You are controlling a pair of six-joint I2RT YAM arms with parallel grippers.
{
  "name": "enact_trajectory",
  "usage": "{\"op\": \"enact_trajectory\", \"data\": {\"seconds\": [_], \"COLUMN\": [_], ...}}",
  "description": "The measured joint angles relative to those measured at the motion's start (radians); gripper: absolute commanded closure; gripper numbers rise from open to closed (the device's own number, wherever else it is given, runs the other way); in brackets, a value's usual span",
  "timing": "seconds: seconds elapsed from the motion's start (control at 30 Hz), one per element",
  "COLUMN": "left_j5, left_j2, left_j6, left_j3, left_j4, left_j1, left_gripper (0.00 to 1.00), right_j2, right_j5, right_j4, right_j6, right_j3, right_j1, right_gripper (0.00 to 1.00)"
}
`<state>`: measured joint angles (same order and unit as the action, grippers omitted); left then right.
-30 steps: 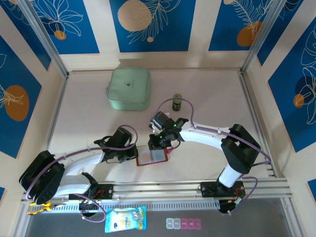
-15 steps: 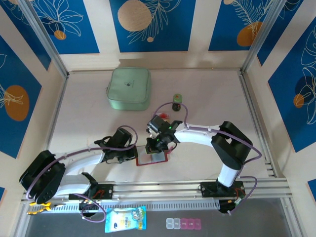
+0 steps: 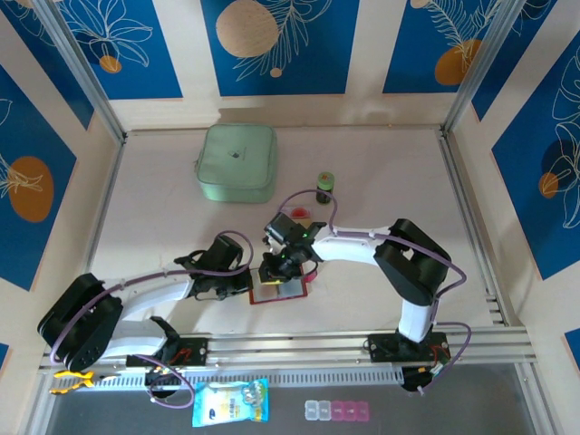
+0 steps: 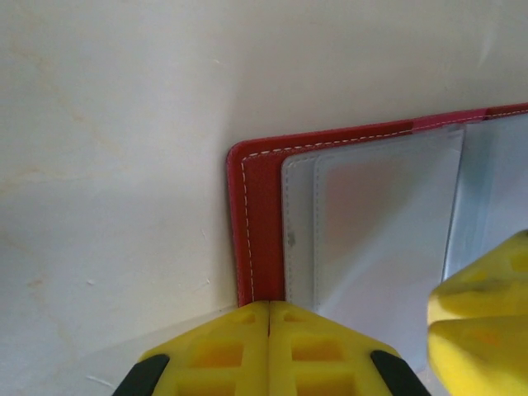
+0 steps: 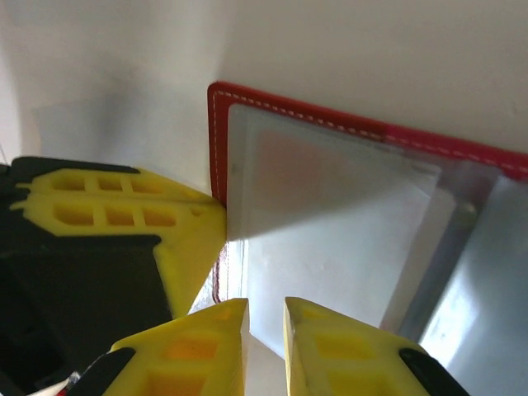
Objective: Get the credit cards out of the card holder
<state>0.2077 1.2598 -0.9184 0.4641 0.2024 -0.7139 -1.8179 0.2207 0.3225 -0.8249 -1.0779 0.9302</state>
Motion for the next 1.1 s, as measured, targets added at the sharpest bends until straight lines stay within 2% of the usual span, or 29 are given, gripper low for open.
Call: {"op": "enact_trajectory", "data": {"seconds": [0.23, 0.7, 1.1], "left_j5": [0.0, 0.0, -0.003], "left_j2": [0.003, 0.014, 0.014], "left_j6": [0.004, 0.011, 0.011], "left_j3": [0.001, 0.01, 0.021], "left_j4": [0.0, 0.002, 0.027], "left_j1": [0.0, 0.0, 0.0], "left_gripper": [1.0, 1.0, 1.0], "right_j2": [-0.038, -0.01, 0.019], "right_j5": [-0.013, -0.06, -0.01], "right_j4": [0.022, 0.073, 0.036], "right_j6": [-0.007, -0.006, 0.014], "right_j3": [-0.012, -0.008, 0.068], "right_j1": [0.0, -0.02, -0.075], "right_gripper": [0.77, 0.77, 0.82]}}
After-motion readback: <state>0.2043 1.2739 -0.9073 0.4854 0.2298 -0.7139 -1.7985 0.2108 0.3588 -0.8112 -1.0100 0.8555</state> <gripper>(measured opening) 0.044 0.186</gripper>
